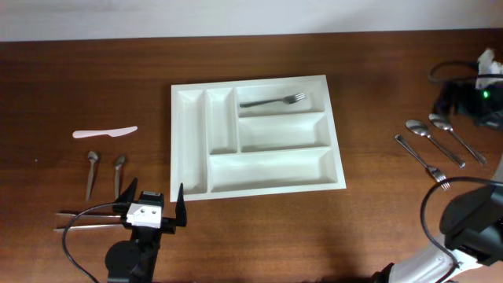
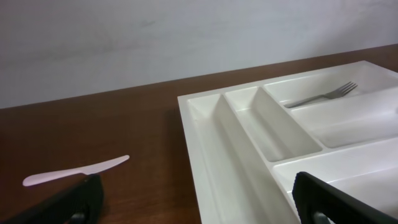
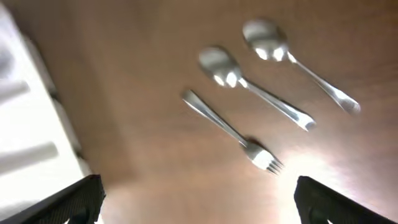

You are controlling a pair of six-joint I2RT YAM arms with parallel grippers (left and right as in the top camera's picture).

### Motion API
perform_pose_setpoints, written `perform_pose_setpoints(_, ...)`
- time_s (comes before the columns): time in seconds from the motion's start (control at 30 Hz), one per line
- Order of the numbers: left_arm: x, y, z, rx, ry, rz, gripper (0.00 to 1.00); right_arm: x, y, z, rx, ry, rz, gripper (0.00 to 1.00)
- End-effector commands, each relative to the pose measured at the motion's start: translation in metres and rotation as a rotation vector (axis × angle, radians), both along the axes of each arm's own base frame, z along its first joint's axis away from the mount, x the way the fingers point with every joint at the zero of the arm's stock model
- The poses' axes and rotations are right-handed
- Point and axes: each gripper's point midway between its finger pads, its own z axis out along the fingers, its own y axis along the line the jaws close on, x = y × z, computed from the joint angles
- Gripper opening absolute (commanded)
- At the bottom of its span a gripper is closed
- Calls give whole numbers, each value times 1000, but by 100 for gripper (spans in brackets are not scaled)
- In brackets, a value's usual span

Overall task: Pack container
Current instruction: 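Return the right gripper to the cutlery and grasp the second fork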

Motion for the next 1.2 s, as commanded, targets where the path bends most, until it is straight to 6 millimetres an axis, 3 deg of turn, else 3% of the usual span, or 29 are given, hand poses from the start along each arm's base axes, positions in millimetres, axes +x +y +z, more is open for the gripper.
perform_pose_setpoints(0.0,0,0,-3,15,0,-7,99,-25,-20,-38,-106,182,267,99)
perform_pose_setpoints(0.2,0,0,-3,14,0,-7,99,-23,-21,-78,-118,196,425,100)
perform_pose_setpoints(0.33,0,0,-3,14,0,-7,99,-35,-14,-117,-99,231,558,87)
perform_pose_setpoints(0.57,0,0,-3,14,0,-7,99,-47,1,-169,-89,246,629,95)
perform_pose_setpoints(0.9,0,0,-3,15,0,-7,99,-32,27,-178,-127,217,853,99)
perform_pose_setpoints(1.17,0,0,-3,14,0,-7,99,-29,24,-184,-122,206,847,99)
